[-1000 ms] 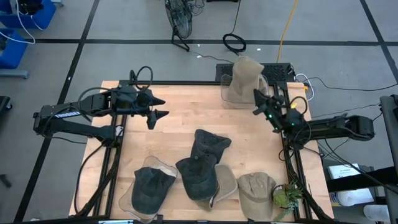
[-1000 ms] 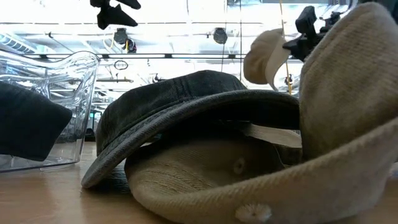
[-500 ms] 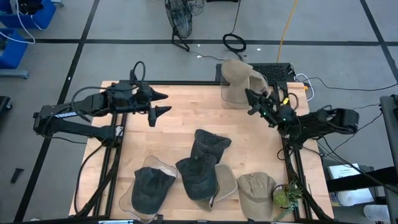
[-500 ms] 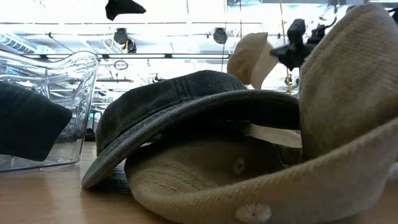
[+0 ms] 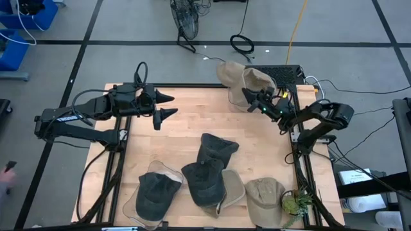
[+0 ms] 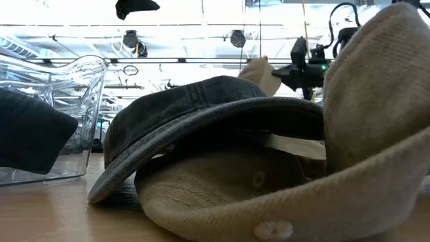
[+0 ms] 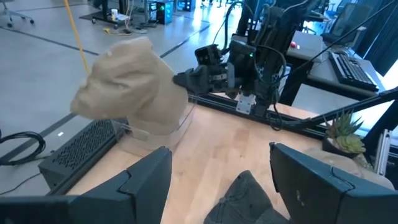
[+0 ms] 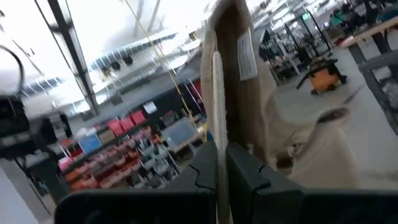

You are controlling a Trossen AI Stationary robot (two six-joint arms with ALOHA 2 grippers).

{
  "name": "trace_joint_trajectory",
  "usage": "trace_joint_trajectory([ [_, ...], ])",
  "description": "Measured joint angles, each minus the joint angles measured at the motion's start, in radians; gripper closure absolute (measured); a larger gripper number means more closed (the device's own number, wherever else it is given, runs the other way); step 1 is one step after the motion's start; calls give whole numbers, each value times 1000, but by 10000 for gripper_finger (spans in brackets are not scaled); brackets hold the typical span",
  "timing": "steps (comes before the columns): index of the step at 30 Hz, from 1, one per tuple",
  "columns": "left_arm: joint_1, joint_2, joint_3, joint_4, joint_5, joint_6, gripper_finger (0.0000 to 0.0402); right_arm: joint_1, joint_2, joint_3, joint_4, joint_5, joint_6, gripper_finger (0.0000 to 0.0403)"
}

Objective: Pick & Place hat
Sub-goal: Put the brown cap into the top transparent bin

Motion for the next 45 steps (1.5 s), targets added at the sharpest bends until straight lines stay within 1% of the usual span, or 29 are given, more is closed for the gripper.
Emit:
trace_joint_trajectory([
  [3,-1,0,0,-1,0,0,131,-14,-1,-34,2,49,-34,399],
  [9,-1,0,0,-1,0,0,131,-59,-2,-87,-2,76,-42,397],
  [11,-1,0,0,0,0,5,131,-69,-2,-107,-4,94,-41,390],
  [20,0,0,0,47,0,10,131,-76,-3,-172,-16,98,-59,353],
  [25,0,0,0,69,0,11,131,-76,-18,-203,-20,132,-74,331],
  [29,-1,0,0,87,0,11,131,-76,-74,-235,-27,215,-90,320],
  [32,-1,0,0,87,0,11,131,-76,-132,-259,-39,288,-108,320],
  [34,-1,0,0,87,0,11,131,-76,-173,-271,-53,313,-129,320],
  [41,0,0,0,88,0,10,131,-76,-293,-273,-175,314,-148,319],
  [45,0,0,0,88,0,10,131,-76,-336,-273,-229,310,-122,322],
])
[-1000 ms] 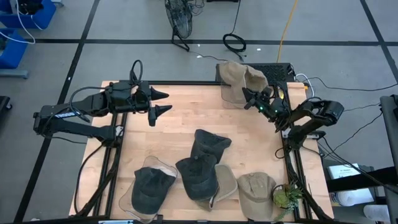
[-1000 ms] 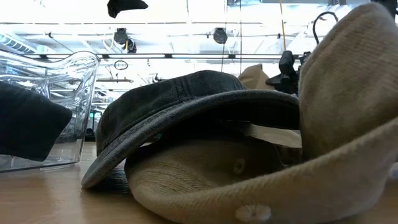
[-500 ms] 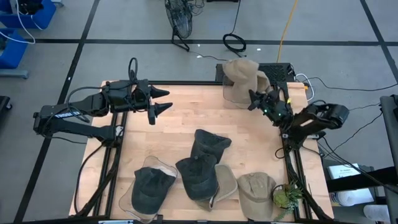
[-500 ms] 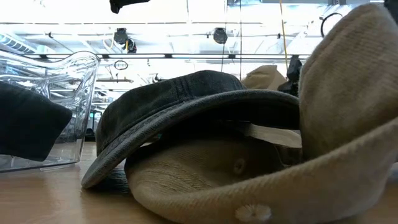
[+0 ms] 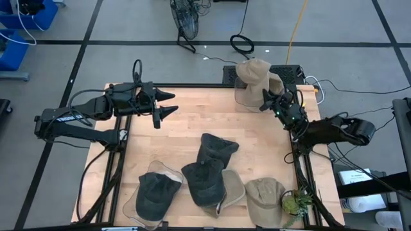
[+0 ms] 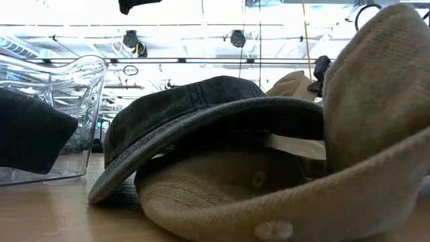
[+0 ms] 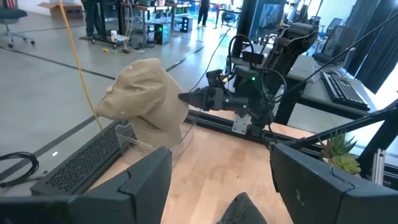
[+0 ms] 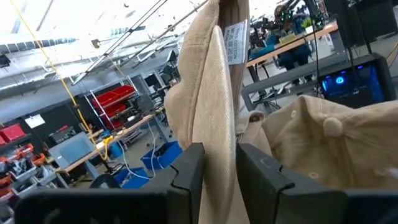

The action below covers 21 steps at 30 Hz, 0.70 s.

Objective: Pick & Place hat
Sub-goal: Put the brown cap into the top transparent bin

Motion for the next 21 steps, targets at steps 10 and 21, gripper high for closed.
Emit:
trace_joint_trajectory([
  [10,0,0,0,0,0,0,131,17,-23,-1,-8,-27,25,393],
  [21,0,0,0,0,0,0,131,70,-26,32,158,-87,37,399],
])
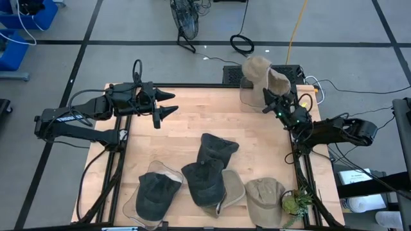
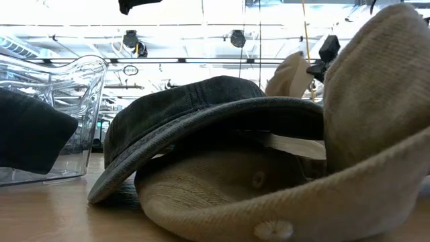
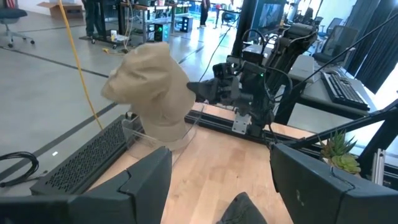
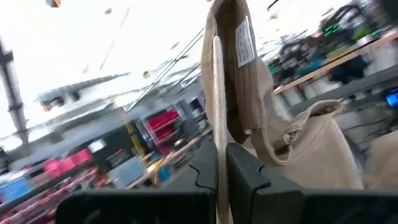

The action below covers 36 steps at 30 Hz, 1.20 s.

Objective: Pick & Place hat
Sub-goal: Put the brown cap into the top transparent bin

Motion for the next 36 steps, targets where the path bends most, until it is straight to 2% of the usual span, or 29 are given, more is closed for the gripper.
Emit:
trace_joint_trajectory([
  [4,0,0,0,-2,0,0,131,49,0,58,-28,-80,44,399],
  [9,0,0,0,-5,0,0,131,159,1,129,-53,-127,70,399],
  [13,0,0,0,-8,0,6,131,242,0,182,-112,-123,56,399],
  [18,0,0,0,-39,0,32,131,357,0,258,-279,-120,87,399],
  [23,0,0,0,-91,-17,35,131,482,1,310,-467,-23,73,399],
  [27,1,8,0,-142,-56,35,131,539,1,322,-442,53,12,397],
  [33,1,8,0,-144,-50,19,131,576,0,323,-278,58,-76,396],
  [36,2,33,0,-77,-32,-9,131,579,0,323,-188,58,-114,396],
])
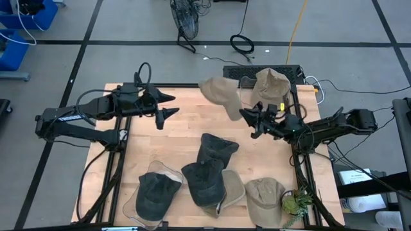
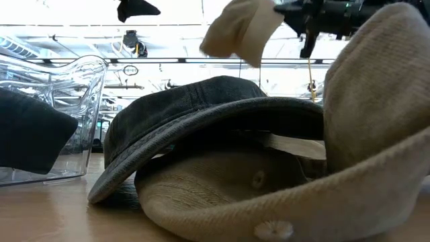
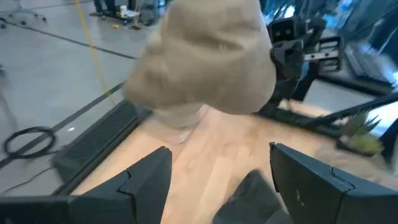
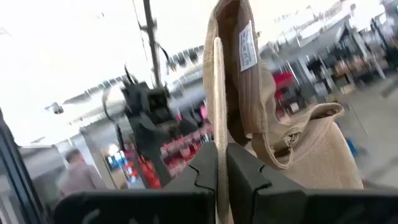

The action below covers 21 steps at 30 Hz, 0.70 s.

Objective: Pick & Place hat
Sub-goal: Put the brown cap into the top transparent bin

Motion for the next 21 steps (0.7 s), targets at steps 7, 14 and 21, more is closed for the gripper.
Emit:
trace_joint_trajectory([
  [7,26,186,0,351,238,-46,131,-2,0,1,259,-67,-62,396],
  [14,69,357,0,759,433,-80,131,-2,-11,118,256,-246,-66,395],
  [21,130,453,25,967,538,-159,131,-2,-11,247,136,-341,-43,395],
])
